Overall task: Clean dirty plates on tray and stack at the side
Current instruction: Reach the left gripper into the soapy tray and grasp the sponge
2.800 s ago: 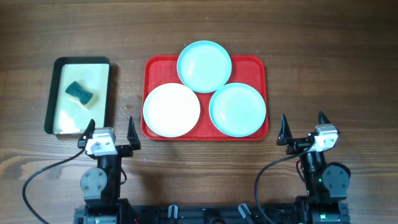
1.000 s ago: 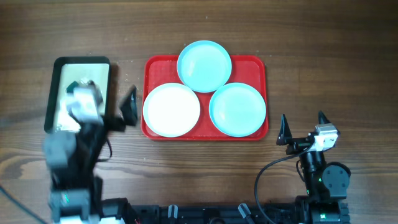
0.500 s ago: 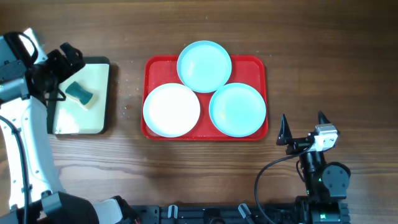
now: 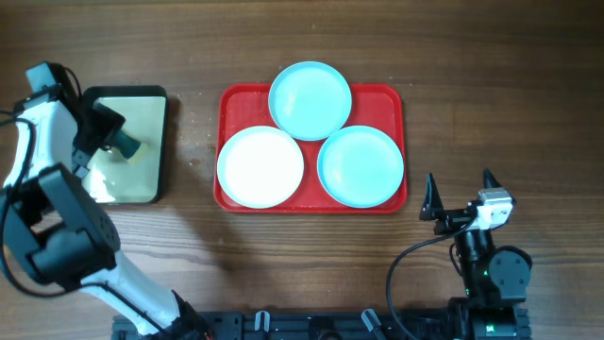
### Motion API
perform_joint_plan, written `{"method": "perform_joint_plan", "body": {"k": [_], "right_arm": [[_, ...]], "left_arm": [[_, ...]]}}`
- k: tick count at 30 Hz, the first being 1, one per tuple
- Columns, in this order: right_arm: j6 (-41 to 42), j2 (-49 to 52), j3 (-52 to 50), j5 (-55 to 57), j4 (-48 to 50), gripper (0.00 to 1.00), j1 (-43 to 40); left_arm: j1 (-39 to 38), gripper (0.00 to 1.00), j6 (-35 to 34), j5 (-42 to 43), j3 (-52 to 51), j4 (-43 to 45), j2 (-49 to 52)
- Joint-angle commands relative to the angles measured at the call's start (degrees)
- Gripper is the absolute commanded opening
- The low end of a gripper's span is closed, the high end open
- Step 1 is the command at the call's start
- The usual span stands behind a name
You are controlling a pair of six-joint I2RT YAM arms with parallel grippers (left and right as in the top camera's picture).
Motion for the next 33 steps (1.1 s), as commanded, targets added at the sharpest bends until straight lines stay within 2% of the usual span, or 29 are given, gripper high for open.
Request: {"method": "perform_joint_plan", "body": {"k": [1, 4, 9, 12, 15, 18, 19, 21, 22, 24, 25, 26, 27, 30, 32, 33], "right_arm": [[-0.68, -0.26, -0.07, 0.57, 0.15, 1.0, -0.26], [-0.68, -0.26, -0.07, 0.57, 0.15, 1.0, -0.26], [-0.68, -0.26, -0.07, 0.55, 0.15, 1.0, -0.26], [-0.7, -0.26, -0.07, 0.57, 0.15, 1.0, -0.26], [-0.68, -0.26, -0.07, 0.57, 0.15, 1.0, -0.26], [-0.7, -0.26, -0.07, 0.57, 0.15, 1.0, -0.26], [-0.68, -0.26, -0.07, 0.57, 0.15, 1.0, -0.26], [-0.7, -0.26, -0.07, 0.57, 0.15, 1.0, -0.26], [-0.68, -0.26, -0.07, 0.57, 0.15, 1.0, -0.26], [-0.7, -0.26, -0.07, 0.57, 0.15, 1.0, -0.26], [-0.68, -0.26, -0.07, 0.57, 0.15, 1.0, -0.26], [-0.7, -0.26, -0.07, 0.55, 0.15, 1.0, -0.26], [-0.7, -0.26, -0.07, 0.57, 0.15, 1.0, -0.26], [-0.68, -0.26, -0.07, 0.57, 0.15, 1.0, -0.26], [-0.68, -0.26, -0.07, 0.57, 0.15, 1.0, -0.26], [-0.7, -0.26, -0.07, 0.57, 0.15, 1.0, -0.26]], "left_arm": [[0.15, 1.0, -1.46, 0.98, 0.61, 3.08, 3.1], [0.07, 1.0, -1.44, 8.85, 0.15, 7.91, 3.48], [-1.81, 0.97, -0.98, 9.84, -0.76, 10.6, 4.13], [-2.4, 0.93, -0.79, 7.85, -0.83, 11.23, 5.77], [-2.38, 0.88, -0.81, 0.68, -0.92, 10.75, 7.82], [-2.36, 0.71, -0.79, -2.78, -0.94, 10.12, 7.82], [-2.38, 0.62, -0.79, -3.48, -0.94, 9.9, 7.82], [-2.38, 0.13, -0.81, -3.48, -0.94, 9.7, 7.82], [-2.38, 0.04, -0.81, -3.45, -0.94, 9.66, 7.8], [-2.38, 0.04, -0.83, -2.62, -0.94, 9.11, 7.8], [-2.38, 0.18, -0.81, -0.44, -0.94, 8.11, 7.8], [-2.38, 0.67, -0.81, 1.44, -0.94, 7.26, 7.8], [-2.38, 1.0, -0.83, 5.29, -0.94, 5.49, 7.8], [-2.38, 1.0, -0.81, 13.62, -0.94, 0.72, 7.78], [-2.4, 0.99, -0.83, 15.52, -0.94, -0.96, 7.8], [-2.38, 0.85, -0.83, 15.89, -0.94, -1.14, 7.8]]}}
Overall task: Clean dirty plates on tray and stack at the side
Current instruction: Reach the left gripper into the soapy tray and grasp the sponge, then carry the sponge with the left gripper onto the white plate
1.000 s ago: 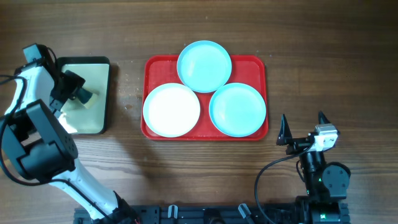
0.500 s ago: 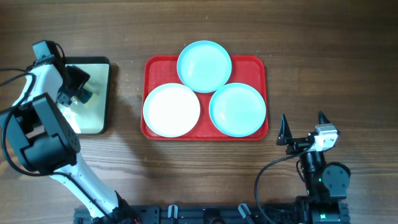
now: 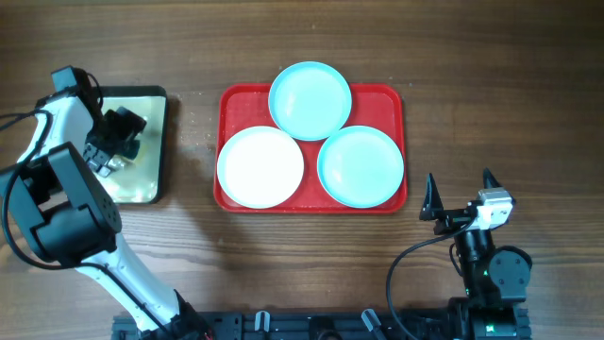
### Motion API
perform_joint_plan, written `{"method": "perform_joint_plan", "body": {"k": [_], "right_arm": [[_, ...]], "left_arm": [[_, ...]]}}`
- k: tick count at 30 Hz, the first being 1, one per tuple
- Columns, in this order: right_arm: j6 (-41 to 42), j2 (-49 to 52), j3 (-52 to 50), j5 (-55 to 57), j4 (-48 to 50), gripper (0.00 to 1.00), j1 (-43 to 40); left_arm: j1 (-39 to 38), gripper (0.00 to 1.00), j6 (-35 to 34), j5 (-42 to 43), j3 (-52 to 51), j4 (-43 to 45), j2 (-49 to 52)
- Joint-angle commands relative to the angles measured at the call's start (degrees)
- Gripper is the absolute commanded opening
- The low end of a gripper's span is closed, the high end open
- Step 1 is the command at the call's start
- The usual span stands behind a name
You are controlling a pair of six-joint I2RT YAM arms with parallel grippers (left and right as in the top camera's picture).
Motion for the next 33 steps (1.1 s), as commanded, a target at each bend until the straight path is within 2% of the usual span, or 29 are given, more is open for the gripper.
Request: {"method": "perform_joint_plan", "body": {"k": [1, 2, 3, 4, 7, 8, 9, 12, 13, 14, 15, 16, 17, 22, 23, 24, 25, 30, 31, 33], "right_arm": [[-0.7, -0.26, -0.07, 0.57, 0.15, 1.0, -0.26], [-0.7, -0.26, -0.07, 0.57, 0.15, 1.0, -0.26], [-0.7, -0.26, -0.07, 0.57, 0.15, 1.0, -0.26], [-0.7, -0.26, -0.07, 0.57, 0.15, 1.0, -0.26], [-0.7, -0.26, -0.07, 0.57, 0.15, 1.0, -0.26], [-0.7, -0.26, -0.07, 0.57, 0.15, 1.0, -0.26], [-0.7, -0.26, -0.07, 0.57, 0.15, 1.0, -0.26], [-0.72, -0.26, -0.07, 0.57, 0.15, 1.0, -0.26], [-0.7, -0.26, -0.07, 0.57, 0.15, 1.0, -0.26], [-0.7, -0.26, -0.07, 0.57, 0.15, 1.0, -0.26], [-0.7, -0.26, -0.07, 0.57, 0.15, 1.0, -0.26], [-0.72, -0.26, -0.07, 0.57, 0.15, 1.0, -0.26], [-0.7, -0.26, -0.07, 0.57, 0.15, 1.0, -0.26], [-0.7, -0.26, -0.07, 0.57, 0.15, 1.0, -0.26], [-0.72, -0.26, -0.07, 0.57, 0.15, 1.0, -0.26], [-0.7, -0.26, -0.07, 0.57, 0.15, 1.0, -0.26], [-0.7, -0.26, -0.07, 0.57, 0.15, 1.0, -0.26], [-0.7, -0.26, -0.07, 0.57, 0.15, 1.0, -0.26], [-0.7, -0.26, -0.07, 0.57, 0.15, 1.0, -0.26], [-0.72, -0.26, -0.07, 0.55, 0.15, 1.0, -0.26]], "left_arm": [[0.07, 0.71, -0.24, 7.91, -1.64, -0.68, 2.12], [0.07, 0.24, -0.24, 7.89, -1.64, -0.17, 2.1], [0.07, 0.08, -0.24, 7.87, -1.64, 0.31, 2.12], [0.07, 0.04, -0.24, 7.85, -1.64, 0.94, 2.12], [0.07, 0.04, -0.46, 7.06, -1.64, 1.25, 2.12], [0.07, 0.32, -0.44, 7.26, -1.64, 0.31, 2.12], [0.07, 1.0, -0.44, 7.28, -1.64, -0.57, 2.1], [0.07, 1.0, -0.39, 8.57, -1.64, -3.8, 2.1], [0.07, 0.92, -0.39, 8.79, -1.64, -4.39, 2.12], [0.07, 0.77, -0.37, 9.22, -1.64, -4.66, 2.12], [0.07, 0.59, -0.37, 9.44, -1.64, -4.85, 2.12], [0.07, 0.27, -0.37, 9.62, -1.64, -4.98, 2.12], [0.07, 0.04, -0.39, 9.6, -1.64, -4.96, 2.12], [0.11, 0.04, -0.44, 5.57, -1.64, -3.19, 2.12], [0.11, 0.1, -0.44, 3.28, -1.64, -2.47, 2.12], [0.11, 0.96, -0.42, 0.57, -1.64, -1.31, 2.12], [0.13, 1.0, -0.42, -2.21, -1.64, 0.04, 2.12], [0.11, 0.99, -0.42, -5.44, -1.64, 3.72, 2.12], [0.11, 0.94, -0.42, -5.44, -1.64, 3.69, 2.12], [0.11, 0.72, -0.42, -5.44, -1.64, 3.67, 2.12]]}}
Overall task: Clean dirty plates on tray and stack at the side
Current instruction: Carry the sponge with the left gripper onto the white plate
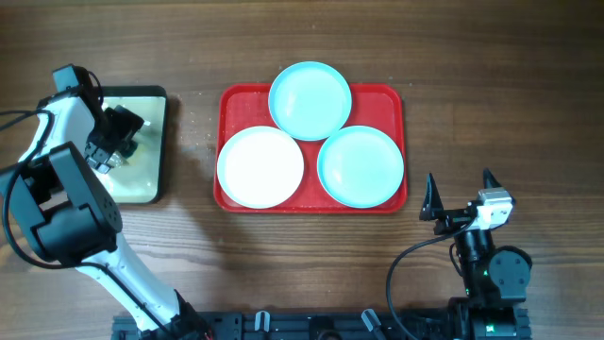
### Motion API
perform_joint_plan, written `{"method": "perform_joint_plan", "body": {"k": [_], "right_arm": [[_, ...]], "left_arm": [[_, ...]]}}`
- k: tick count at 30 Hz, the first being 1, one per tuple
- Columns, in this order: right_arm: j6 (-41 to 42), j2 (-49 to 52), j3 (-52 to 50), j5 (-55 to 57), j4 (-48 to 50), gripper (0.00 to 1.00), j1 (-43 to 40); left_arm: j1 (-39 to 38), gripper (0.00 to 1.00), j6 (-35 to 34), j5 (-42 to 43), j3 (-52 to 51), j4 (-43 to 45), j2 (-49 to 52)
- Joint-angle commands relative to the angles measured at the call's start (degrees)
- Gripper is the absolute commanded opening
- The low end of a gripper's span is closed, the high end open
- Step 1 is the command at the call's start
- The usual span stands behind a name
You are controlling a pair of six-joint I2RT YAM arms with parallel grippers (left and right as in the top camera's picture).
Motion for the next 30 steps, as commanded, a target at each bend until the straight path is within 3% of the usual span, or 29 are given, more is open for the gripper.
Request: {"method": "perform_joint_plan", "body": {"k": [1, 4, 5, 11, 14, 17, 20, 23, 26, 30], "right_arm": [[-0.7, -0.26, -0.07, 0.59, 0.15, 1.0, -0.26], [-0.7, -0.26, -0.07, 0.59, 0.17, 1.0, -0.26], [-0.68, -0.26, -0.07, 0.59, 0.15, 0.99, -0.26], [-0.7, -0.26, -0.07, 0.57, 0.15, 1.0, -0.26], [-0.7, -0.26, -0.07, 0.59, 0.15, 1.0, -0.26], [-0.7, -0.26, -0.07, 0.59, 0.15, 1.0, -0.26], [-0.68, -0.26, -0.07, 0.59, 0.15, 1.0, -0.26], [-0.68, -0.26, -0.07, 0.59, 0.15, 1.0, -0.26], [-0.68, -0.26, -0.07, 0.59, 0.15, 1.0, -0.26], [-0.68, -0.26, -0.07, 0.59, 0.15, 1.0, -0.26]], "left_arm": [[0.26, 0.62, -0.11, -1.62, -1.27, 0.26, 2.19], [0.26, 0.23, -0.09, -1.62, -1.27, 0.7, 2.19], [0.26, 0.04, -0.09, -1.64, -1.27, 0.96, 2.19], [0.26, 0.04, 0.09, -2.49, -0.57, -1.77, 0.72], [0.26, 0.04, 0.09, -2.45, 2.1, -6.6, -5.27], [0.26, 0.04, 0.09, 1.75, 2.27, -6.91, -15.47], [0.26, 0.04, 0.09, 1.84, 2.27, -5.97, -19.61], [0.26, 0.04, 0.09, 0.85, 0.59, -4.11, -17.99], [0.26, 0.04, 0.11, -0.7, -4.28, 2.21, -10.23], [0.2, 0.04, 1.29, 0.46, -1.75, 0.5, -14.03]]}}
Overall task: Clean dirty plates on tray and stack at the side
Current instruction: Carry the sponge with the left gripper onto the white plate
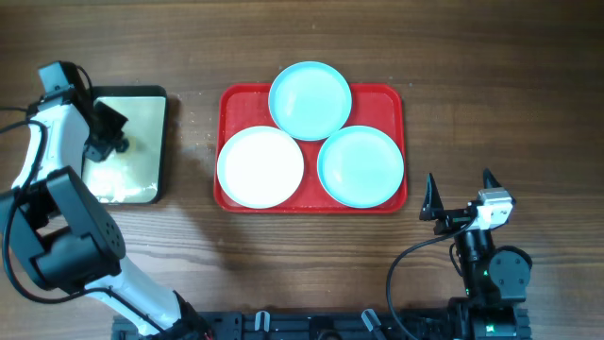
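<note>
On the red tray [226,104] lie three plates: a light blue plate [310,99] at the back, a white plate [260,167] front left and another light blue plate [360,166] front right. My left gripper [112,140] hangs low over a small dark-rimmed tray [161,142] at the far left. Its dark body covers whatever lies between its fingers, so its state does not show. Near the front right my right gripper [460,186] stands open and empty, pointing at the red tray's front right corner.
The small tray has a pale green, shiny inside, perhaps wet. Bare wooden table [491,85] runs right of the red tray and along the front. My left arm's base [66,236] stands at the front left.
My left gripper has shifted a little to the left and toward the small tray's back left part, and its wrist has turned. The plates and my right arm have not moved.
At first my left gripper stood beside a small teal object on the small tray. Then it was over that object, hiding it, and it stayed there. Now it sits slightly further left, the teal object still out of sight. The plates stayed put.
</note>
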### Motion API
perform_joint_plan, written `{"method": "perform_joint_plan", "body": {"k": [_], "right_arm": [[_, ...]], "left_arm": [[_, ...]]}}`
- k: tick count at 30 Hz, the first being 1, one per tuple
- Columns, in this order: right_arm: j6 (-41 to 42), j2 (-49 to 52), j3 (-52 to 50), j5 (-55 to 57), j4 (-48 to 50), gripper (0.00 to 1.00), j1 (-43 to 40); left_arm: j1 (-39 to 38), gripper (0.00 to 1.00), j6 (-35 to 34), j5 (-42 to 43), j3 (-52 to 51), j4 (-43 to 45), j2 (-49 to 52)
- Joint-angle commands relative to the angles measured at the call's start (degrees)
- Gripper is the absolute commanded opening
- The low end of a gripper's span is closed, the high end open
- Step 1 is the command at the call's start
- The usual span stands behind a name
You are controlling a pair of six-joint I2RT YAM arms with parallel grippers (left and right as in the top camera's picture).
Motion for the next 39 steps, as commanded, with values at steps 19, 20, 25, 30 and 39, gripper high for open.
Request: {"method": "perform_joint_plan", "body": {"k": [19, 20, 25, 30, 39], "right_arm": [[-0.7, -0.26, -0.07, 0.59, 0.15, 1.0, -0.26], [-0.7, -0.26, -0.07, 0.59, 0.17, 1.0, -0.26], [-0.68, -0.26, -0.07, 0.59, 0.15, 1.0, -0.26], [-0.7, -0.26, -0.07, 0.59, 0.15, 1.0, -0.26], [-4.33, -0.26, -0.07, 1.46, 0.11, 1.0, -0.26]], "left_arm": [[-2.49, 0.04, 4.39, 23.76, 1.11, 4.81, -28.22], [-4.09, 0.04, 4.42, 23.69, 1.09, 3.58, -30.36], [-19.61, 0.04, 4.42, 23.67, -2.16, -8.24, -29.88], [-36.98, 0.04, 4.37, 12.96, -13.25, 0.02, -18.78], [-44.09, 0.04, 4.42, 3.91, -14.12, 5.68, -4.44]]}}
